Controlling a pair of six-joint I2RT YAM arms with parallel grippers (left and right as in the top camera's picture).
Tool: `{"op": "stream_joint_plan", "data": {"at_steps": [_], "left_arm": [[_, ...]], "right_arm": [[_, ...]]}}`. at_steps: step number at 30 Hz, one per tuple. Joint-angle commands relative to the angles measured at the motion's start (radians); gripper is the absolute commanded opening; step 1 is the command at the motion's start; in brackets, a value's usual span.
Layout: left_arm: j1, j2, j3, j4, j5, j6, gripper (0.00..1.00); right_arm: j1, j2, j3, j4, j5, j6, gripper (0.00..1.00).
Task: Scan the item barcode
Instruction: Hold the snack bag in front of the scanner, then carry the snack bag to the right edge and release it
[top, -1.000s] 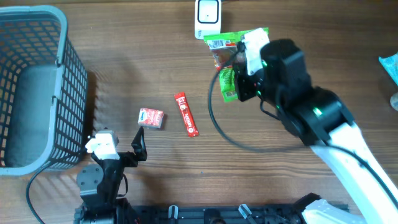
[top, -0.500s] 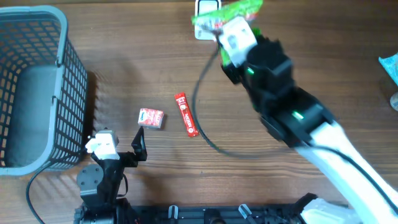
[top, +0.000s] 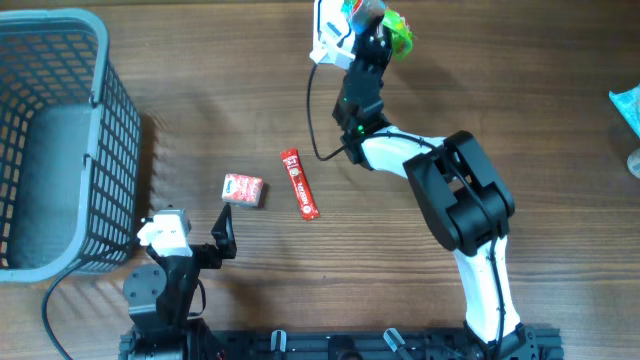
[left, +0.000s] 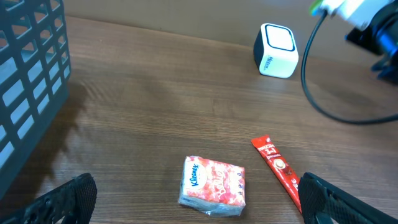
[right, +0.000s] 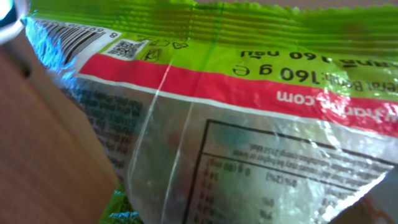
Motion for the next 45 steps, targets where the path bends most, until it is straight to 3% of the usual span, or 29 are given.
{"op": "stream_joint_plan", "data": {"at_steps": [1, 6, 10, 15, 21, 25, 28, 32, 34, 37, 41, 42, 44, 45], "left_arm": [[0.0, -0.006, -0.003, 0.003, 0.002, -0.009, 1.0], [0.0, -0.006, -0.003, 0.003, 0.002, -0.009, 1.0], [0.0, -0.006, -0.003, 0.003, 0.002, -0.009, 1.0], [0.0, -0.006, -0.003, 0.003, 0.002, -0.009, 1.0], [0.0, -0.006, -0.003, 0.003, 0.002, -0.009, 1.0], [0.0, -0.006, -0.003, 0.003, 0.002, -0.009, 1.0], [0.0, -0.006, -0.003, 0.003, 0.002, -0.009, 1.0], [0.0, -0.006, -0.003, 0.003, 0.002, -0.009, 1.0], [0.0, -0.006, -0.003, 0.003, 0.002, -0.009, 1.0], [0.0, -0.006, -0.003, 0.003, 0.002, -0.009, 1.0], [0.0, -0.006, -0.003, 0.003, 0.002, -0.009, 1.0], [0.0, -0.006, -0.003, 0.003, 0.002, -0.009, 1.0], [0.0, -0.006, -0.003, 0.003, 0.002, -0.009, 1.0], [0.0, -0.006, -0.003, 0.003, 0.002, -0.009, 1.0]], "right_arm": [[-0.028, 0.029, 0.067, -0.006, -0.052, -0.034, 0.04], [-0.034, 0.117, 0.231, -0.124, -0.113, -0.044, 0.05], [-0.034, 0.264, 0.393, -0.135, -0.103, -0.204, 0.05], [-0.018, 0.331, 0.407, -0.174, -0.106, -0.301, 0.04], [0.048, 0.332, 0.407, -0.281, -0.077, -0.302, 0.05], [0.045, 0.326, 0.407, -0.257, -0.048, -0.328, 0.05], [0.039, 0.285, 0.407, -0.141, -0.032, -0.314, 0.04], [0.014, 0.092, 0.407, -0.193, 0.033, -0.16, 0.04], [-0.041, -0.06, 0.407, -0.389, 0.136, 0.005, 0.04], [-0.15, -0.156, 0.407, -0.616, 0.281, 0.185, 0.04], [-0.388, -0.179, 0.399, -1.055, 0.42, 0.477, 0.04], [-0.451, -0.179, 0.385, -1.242, 0.4, 0.621, 0.04], [-0.572, -0.179, 0.36, -1.585, 0.217, 0.976, 0.05], [-0.613, -0.179, 0.354, -1.675, 0.099, 1.077, 0.04]]}}
